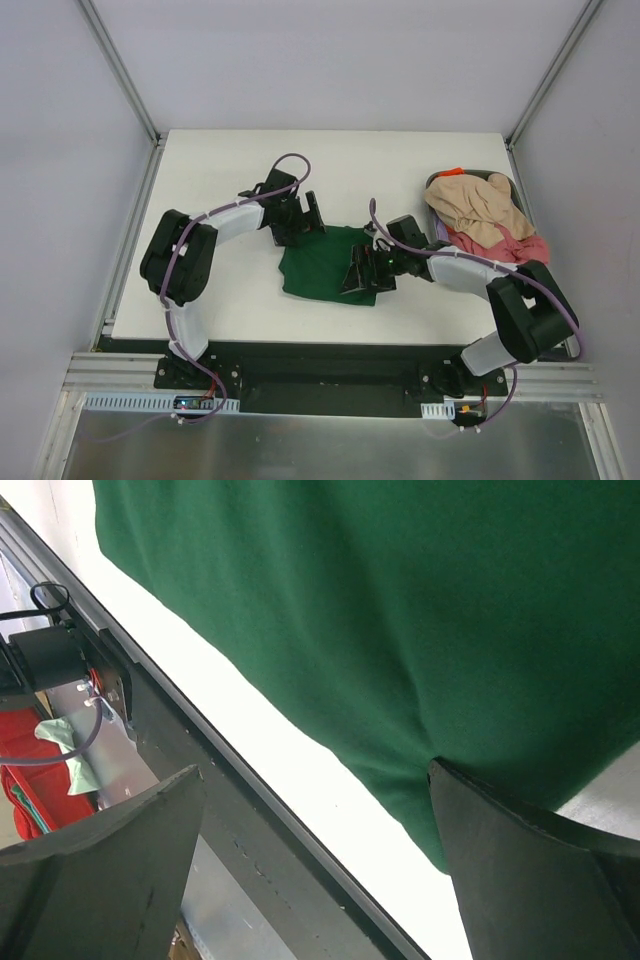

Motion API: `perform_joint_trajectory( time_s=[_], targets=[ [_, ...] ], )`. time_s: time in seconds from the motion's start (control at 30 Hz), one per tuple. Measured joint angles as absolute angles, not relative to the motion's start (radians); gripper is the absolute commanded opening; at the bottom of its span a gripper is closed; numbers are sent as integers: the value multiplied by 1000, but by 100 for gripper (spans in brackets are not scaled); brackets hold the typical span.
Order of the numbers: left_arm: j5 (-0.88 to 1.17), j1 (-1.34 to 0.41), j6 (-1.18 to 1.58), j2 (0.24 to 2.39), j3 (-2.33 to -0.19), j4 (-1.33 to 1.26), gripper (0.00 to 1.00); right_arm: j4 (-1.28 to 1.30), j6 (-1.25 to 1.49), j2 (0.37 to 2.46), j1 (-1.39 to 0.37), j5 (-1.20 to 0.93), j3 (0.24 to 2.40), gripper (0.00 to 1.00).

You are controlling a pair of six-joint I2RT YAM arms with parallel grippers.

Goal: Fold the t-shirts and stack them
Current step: Fold the long partially folded tshirt into a neat square, then put the neatly folded tshirt into the corner of the board with the left arm

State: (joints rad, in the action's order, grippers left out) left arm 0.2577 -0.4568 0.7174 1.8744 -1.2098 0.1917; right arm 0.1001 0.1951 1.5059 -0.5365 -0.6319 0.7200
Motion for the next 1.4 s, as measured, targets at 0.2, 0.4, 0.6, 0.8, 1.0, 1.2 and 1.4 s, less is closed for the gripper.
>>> perform_joint_trajectory(
  time_s=[0.2, 0.4, 0.6, 0.8, 1.0, 1.2, 1.4],
  targets=[
    [280, -456, 686, 1859, -1210, 200, 99, 107, 194, 1473, -534, -603, 714, 96],
    [282, -456, 646, 1686, -1135, 223, 99, 189, 180, 1156, -528, -433, 656, 96],
    [245, -456, 642, 1454, -960, 221, 98, 235, 155, 807, -527, -260, 561, 96],
    [226, -456, 649, 1524, -889, 239, 81, 305, 126, 689, -525, -165, 456, 96],
    [248, -457, 671, 1650, -921, 241, 56, 334, 113, 682, -523, -124, 431, 96],
    [262, -469, 691, 1725, -978, 234, 33, 334, 108, 696, -522, -104, 431, 96],
    [264, -485, 706, 1781, -1024, 231, 0, 336, 99, 702, -521, -81, 430, 96]
  ],
)
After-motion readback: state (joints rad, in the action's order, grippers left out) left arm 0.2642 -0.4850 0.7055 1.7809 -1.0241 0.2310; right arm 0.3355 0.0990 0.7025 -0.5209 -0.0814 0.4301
